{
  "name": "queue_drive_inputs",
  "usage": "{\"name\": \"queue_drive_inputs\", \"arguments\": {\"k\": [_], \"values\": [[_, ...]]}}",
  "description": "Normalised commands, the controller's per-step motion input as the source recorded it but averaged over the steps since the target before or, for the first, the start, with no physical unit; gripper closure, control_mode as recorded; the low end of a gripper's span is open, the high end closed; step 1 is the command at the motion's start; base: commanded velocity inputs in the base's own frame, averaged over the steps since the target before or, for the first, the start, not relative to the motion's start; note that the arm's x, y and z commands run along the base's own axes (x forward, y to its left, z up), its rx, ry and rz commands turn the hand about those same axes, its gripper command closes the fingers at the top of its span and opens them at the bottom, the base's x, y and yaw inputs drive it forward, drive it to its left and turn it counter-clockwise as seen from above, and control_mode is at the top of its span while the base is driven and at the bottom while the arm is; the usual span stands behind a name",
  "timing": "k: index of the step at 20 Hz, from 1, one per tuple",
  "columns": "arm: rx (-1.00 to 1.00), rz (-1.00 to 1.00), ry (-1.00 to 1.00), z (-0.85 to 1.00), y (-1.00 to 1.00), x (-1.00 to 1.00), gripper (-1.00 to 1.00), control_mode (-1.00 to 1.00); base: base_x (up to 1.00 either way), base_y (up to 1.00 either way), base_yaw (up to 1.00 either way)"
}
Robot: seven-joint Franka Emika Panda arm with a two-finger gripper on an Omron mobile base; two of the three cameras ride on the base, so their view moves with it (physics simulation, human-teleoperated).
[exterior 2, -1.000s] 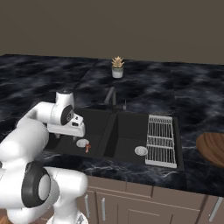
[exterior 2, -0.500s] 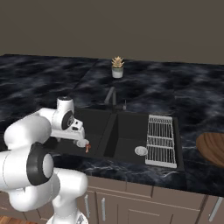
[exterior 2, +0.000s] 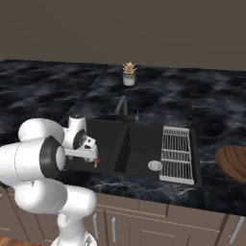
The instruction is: Pick the mushroom from the sink and place it in the bowl. Then pick the bowl and place it in the microwave. Then close the microwave door and press the start button.
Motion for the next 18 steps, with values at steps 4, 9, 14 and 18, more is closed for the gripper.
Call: {"name": "queue_drive_inputs", "arguments": {"k": [4,9,14,18], "values": [[0.00,0.00,0.00,-0.43,-0.01,0.48,-1.00,-1.00,0.00,0.00,0.00],[0.00,0.00,0.00,-0.42,0.00,0.47,-1.00,-1.00,0.00,0.00,0.00],[0.00,0.00,0.00,-0.43,0.00,0.50,-1.00,-1.00,0.00,0.00,0.00],[0.00,0.00,0.01,-0.46,0.00,0.50,-1.00,-1.00,0.00,0.00,0.00]]}}
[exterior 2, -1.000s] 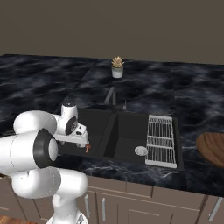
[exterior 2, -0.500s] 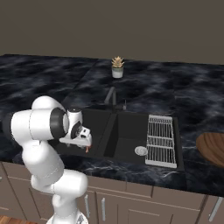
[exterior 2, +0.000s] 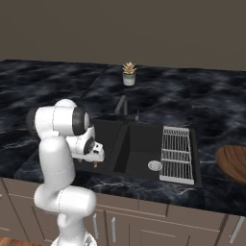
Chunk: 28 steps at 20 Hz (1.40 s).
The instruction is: Pick the mushroom from the sink and place it in the bowl. Then pick the bowl and place it in the microwave. Then close the microwave door and press the start button.
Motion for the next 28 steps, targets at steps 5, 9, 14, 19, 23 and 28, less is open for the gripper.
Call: {"name": "queue_drive_inputs", "arguments": {"k": [5,9,14,19,23,28], "values": [[-0.01,0.00,0.01,-0.54,0.00,0.50,-1.00,-1.00,0.00,0.00,0.00],[-0.02,0.00,0.00,-0.52,0.00,0.43,-1.00,-1.00,0.00,0.00,0.00],[0.00,0.00,0.00,-0.37,0.00,0.39,-1.00,-1.00,0.00,0.00,0.00],[0.00,0.00,0.00,-0.30,0.01,0.49,-1.00,-1.00,0.00,0.00,0.00],[0.00,0.00,0.00,-0.28,0.00,0.62,-1.00,-1.00,0.00,0.00,0.00],[0.00,0.00,0.00,-0.28,0.00,0.44,-1.00,-1.00,0.00,0.00,0.00]]}}
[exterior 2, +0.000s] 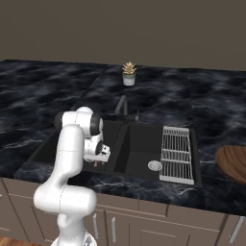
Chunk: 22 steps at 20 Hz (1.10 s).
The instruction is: Pick the mushroom from the sink and place it in the bowl. Then pick the bowl and place it in the microwave. Then close the microwave door and press the start button.
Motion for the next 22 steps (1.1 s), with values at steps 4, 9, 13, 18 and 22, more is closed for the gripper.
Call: {"name": "queue_drive_inputs", "arguments": {"k": [4,9,13,18,22], "values": [[0.00,0.00,0.03,-0.11,0.00,0.13,1.00,-1.00,0.00,0.00,0.00],[-0.02,0.00,0.00,0.03,0.01,-0.08,1.00,-1.00,0.00,0.00,0.00],[-0.06,0.00,-0.11,0.52,0.00,-0.29,1.00,-1.00,0.00,0.00,0.00],[-0.14,0.00,-0.13,0.98,0.02,-0.31,1.00,-1.00,0.00,0.00,0.00],[-0.18,0.00,-0.09,1.00,0.15,-0.39,1.00,-1.00,0.00,0.00,0.00]]}}
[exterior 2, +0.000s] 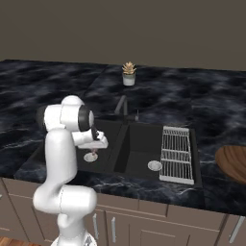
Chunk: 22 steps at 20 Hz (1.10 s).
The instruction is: Pick the mushroom from the sink and place it in the bowl. Then pick the bowl and place it in the microwave. Then close the microwave door and press the start button.
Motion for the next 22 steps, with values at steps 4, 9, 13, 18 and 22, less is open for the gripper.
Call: {"name": "queue_drive_inputs", "arguments": {"k": [4,9,13,18,22], "values": [[-0.18,0.00,-0.01,1.00,0.28,-0.42,1.00,-1.00,0.00,0.00,0.00],[-0.09,0.00,0.03,1.00,0.25,-0.41,1.00,-1.00,0.00,0.00,0.00],[-0.04,0.00,0.10,1.00,0.08,-0.20,1.00,-1.00,0.00,0.00,0.00],[-0.05,-0.04,0.06,1.00,0.00,-0.20,1.00,-1.00,0.00,0.00,0.00],[-0.04,-0.14,0.06,1.00,-0.23,-0.60,1.00,-1.00,0.00,0.00,0.00]]}}
